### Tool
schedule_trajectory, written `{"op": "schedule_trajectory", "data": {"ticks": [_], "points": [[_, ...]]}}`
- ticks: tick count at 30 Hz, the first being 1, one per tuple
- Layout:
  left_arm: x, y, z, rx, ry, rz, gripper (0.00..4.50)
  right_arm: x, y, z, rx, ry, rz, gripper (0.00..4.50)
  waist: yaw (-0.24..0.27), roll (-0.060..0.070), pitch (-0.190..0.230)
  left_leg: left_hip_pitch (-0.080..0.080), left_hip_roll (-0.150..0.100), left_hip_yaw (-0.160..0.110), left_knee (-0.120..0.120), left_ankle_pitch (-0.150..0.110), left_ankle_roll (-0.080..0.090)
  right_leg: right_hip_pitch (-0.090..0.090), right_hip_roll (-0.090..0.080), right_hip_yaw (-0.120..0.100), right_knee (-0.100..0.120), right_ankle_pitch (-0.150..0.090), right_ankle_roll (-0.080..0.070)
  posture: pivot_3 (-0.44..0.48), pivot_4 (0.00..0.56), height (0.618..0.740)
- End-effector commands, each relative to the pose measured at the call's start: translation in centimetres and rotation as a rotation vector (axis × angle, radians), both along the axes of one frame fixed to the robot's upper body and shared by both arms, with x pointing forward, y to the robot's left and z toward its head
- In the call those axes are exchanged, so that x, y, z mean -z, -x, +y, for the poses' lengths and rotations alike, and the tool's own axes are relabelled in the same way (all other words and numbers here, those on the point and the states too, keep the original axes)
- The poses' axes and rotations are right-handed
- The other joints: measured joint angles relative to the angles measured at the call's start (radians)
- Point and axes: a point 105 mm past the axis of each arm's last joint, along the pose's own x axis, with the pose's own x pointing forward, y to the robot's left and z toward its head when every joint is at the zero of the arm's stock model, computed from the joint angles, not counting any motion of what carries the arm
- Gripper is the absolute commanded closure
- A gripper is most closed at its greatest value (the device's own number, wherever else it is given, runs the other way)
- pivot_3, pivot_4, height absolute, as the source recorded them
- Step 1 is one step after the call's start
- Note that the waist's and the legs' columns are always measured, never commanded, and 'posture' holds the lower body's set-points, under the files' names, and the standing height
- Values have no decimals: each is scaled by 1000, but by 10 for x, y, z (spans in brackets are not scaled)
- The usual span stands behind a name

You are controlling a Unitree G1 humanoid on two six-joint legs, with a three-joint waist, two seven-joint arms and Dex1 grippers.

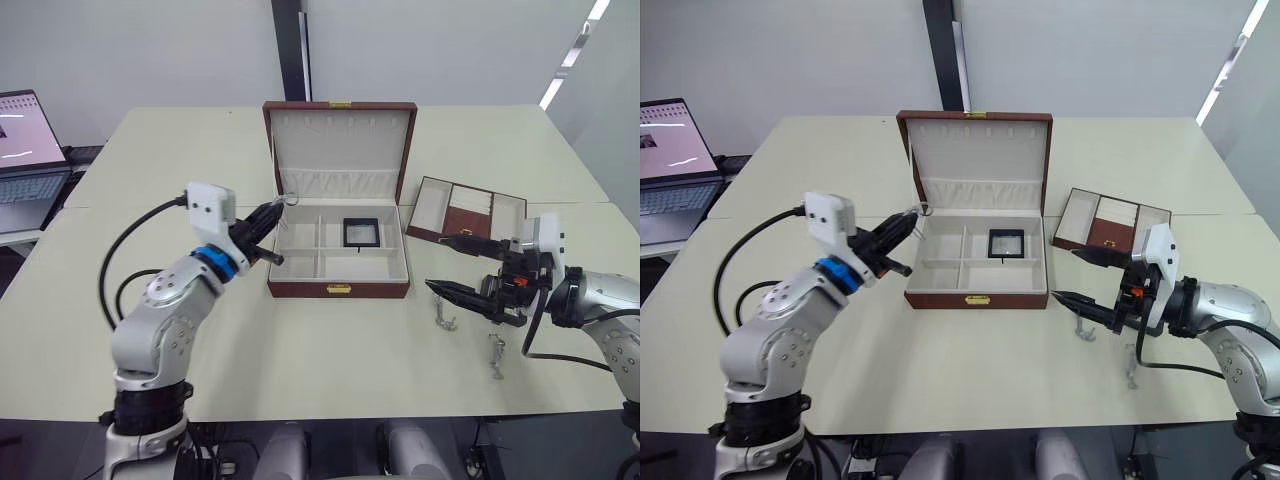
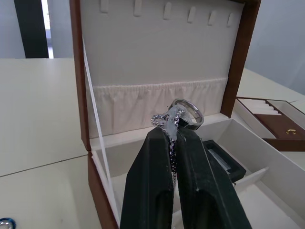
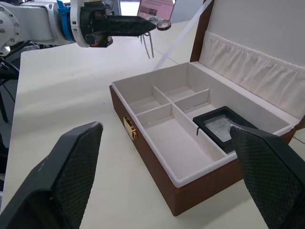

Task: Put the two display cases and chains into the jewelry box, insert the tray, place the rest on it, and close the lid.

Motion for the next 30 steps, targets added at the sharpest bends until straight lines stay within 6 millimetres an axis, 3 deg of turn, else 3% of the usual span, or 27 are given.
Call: {"op": "schedule_trajectory", "data": {"ticks": [1,7,16,30], "points": [[-9,-8,-6,-13,-8,-49,4487,-11,2,-1,14,-5,-63,0,-1,0,0,0,0,0,0,0,0,0,0,0,0,0,0,0,150,740],[1,-29,-17,-60,-37,-18,4487,-12,3,-4,40,-2,-65,0,1,-1,0,0,0,0,0,0,0,0,0,0,0,0,0,0,150,740],[20,-33,-20,-119,-51,48,4487,-13,-4,-12,104,-3,-77,0,0,-1,0,-1,0,0,0,0,0,-1,0,1,0,0,0,0,150,740],[27,-40,-19,-191,-25,86,4487,-13,-6,-15,113,2,-75,0,0,-1,1,-1,0,0,0,0,0,-1,0,0,0,0,0,0,150,740]]}}
